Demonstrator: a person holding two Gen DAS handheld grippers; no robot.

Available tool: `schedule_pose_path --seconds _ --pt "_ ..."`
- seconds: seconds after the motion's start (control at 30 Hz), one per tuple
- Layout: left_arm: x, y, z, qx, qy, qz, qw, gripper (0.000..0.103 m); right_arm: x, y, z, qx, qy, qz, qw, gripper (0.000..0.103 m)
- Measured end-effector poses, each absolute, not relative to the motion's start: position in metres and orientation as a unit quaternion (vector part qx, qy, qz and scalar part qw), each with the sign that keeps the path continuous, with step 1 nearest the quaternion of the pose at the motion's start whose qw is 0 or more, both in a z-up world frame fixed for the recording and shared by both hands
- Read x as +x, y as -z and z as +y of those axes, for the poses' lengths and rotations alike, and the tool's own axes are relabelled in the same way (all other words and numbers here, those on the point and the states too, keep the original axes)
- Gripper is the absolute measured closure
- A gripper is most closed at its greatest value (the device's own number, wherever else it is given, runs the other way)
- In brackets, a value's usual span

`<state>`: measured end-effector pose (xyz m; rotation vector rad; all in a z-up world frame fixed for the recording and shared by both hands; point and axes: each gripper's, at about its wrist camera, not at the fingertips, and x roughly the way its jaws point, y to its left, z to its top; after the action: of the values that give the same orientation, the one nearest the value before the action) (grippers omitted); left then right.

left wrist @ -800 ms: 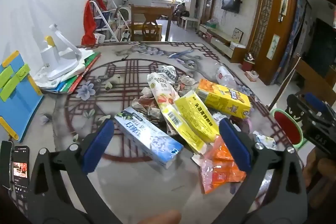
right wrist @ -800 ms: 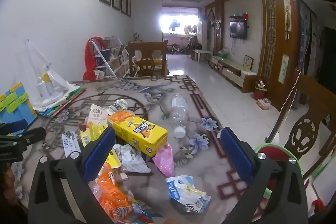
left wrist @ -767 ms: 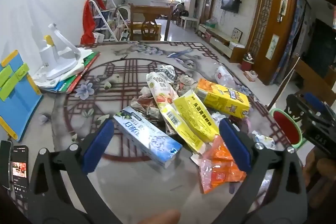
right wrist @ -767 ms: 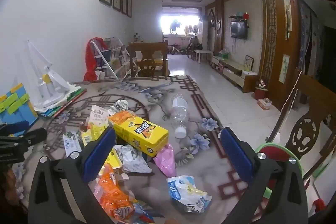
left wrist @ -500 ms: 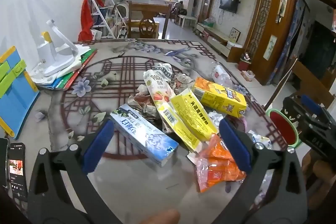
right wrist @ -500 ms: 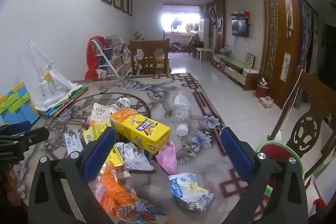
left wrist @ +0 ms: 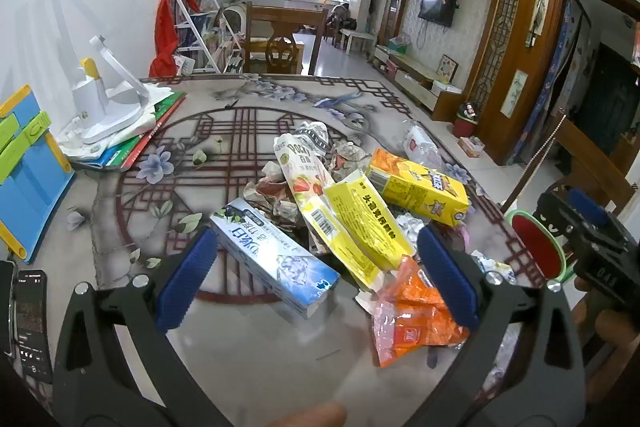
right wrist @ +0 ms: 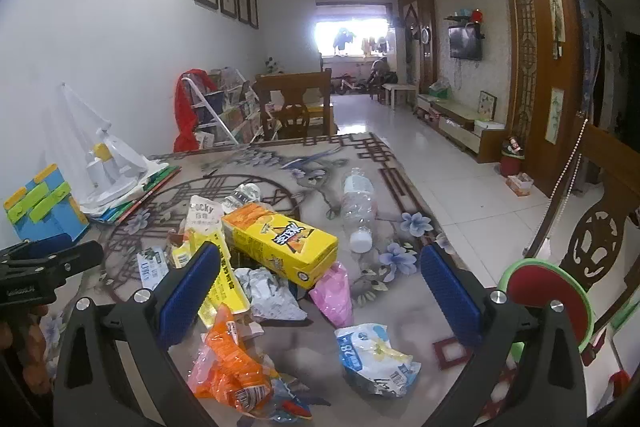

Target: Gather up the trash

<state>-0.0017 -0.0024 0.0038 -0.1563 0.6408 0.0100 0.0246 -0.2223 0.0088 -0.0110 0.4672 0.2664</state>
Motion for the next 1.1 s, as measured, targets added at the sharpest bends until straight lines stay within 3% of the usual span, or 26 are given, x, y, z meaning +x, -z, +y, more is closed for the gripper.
schedule_pose_path --seconds 1.1 --pt "-0.0011 -0.0026 -0.0012 -0.075 -0.006 0.317 0.945 0.005 0.0294 -0.0001 -0.2244 -0.009 -0.128 0.248 0.960 0.007"
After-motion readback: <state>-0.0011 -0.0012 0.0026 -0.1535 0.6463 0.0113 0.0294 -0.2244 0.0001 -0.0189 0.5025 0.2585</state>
